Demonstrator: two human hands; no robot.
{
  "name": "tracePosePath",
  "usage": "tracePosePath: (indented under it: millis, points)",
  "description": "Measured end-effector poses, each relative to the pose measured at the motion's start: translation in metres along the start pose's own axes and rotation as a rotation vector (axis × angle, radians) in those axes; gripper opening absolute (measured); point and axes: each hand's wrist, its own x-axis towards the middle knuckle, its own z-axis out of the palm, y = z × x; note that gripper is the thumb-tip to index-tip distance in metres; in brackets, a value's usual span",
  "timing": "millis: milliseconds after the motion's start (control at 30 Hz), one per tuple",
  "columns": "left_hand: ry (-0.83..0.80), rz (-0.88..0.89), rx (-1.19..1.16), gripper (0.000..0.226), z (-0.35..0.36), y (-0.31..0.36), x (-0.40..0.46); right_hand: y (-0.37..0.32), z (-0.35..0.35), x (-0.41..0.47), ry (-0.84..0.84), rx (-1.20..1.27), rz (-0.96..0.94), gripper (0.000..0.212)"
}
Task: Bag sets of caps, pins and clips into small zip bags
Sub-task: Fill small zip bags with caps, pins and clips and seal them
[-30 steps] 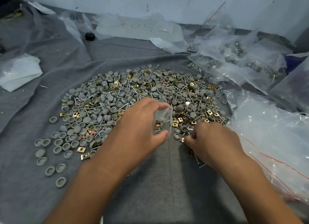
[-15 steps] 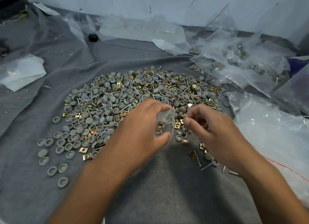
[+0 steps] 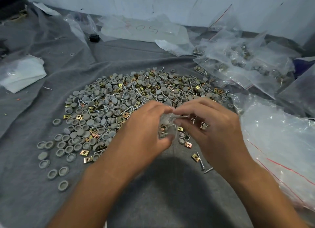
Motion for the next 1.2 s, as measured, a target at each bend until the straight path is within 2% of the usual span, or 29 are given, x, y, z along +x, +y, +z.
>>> tracePosePath:
  millis: [100,200,233,300,367,400,567,867,1100,1200]
  points:
    - [-0.002,-0.003,0.001,0.055,0.000,0.000,-0.001,0.001,-0.002,0.002,0.005,0.113,0.073,0.023]
    - [0.003,0.003,0.030,0.057,0.000,-0.003,-0.001,0.019,-0.013,0.005,0.054,0.161,0.237,0.017]
    - [0.004,0.004,0.035,0.058,0.000,-0.004,-0.002,0.028,-0.017,0.005,-0.004,0.086,0.292,0.015]
    - [0.007,0.005,0.040,0.059,0.000,-0.005,-0.002,0.046,-0.019,0.002,-0.276,-0.105,0.377,0.017]
    - [0.009,0.006,0.042,0.059,0.000,-0.005,-0.001,0.056,-0.014,-0.003,-0.532,-0.278,0.371,0.020]
    - [0.011,0.005,0.045,0.059,0.001,-0.005,-0.001,0.057,-0.010,-0.006,-0.581,-0.314,0.370,0.021]
    - [0.017,0.004,0.053,0.059,0.000,-0.004,-0.002,0.055,-0.004,-0.003,-0.594,-0.362,0.336,0.025]
    - [-0.002,-0.004,0.048,0.059,0.001,-0.003,-0.002,0.046,-0.002,-0.005,-0.587,-0.366,0.467,0.015]
    - [0.000,-0.001,0.047,0.060,0.001,-0.003,-0.001,0.038,-0.008,-0.001,-0.666,-0.465,0.415,0.013]
    - [0.004,0.000,0.047,0.059,0.002,-0.004,-0.001,0.041,-0.013,-0.002,-0.692,-0.422,0.384,0.010]
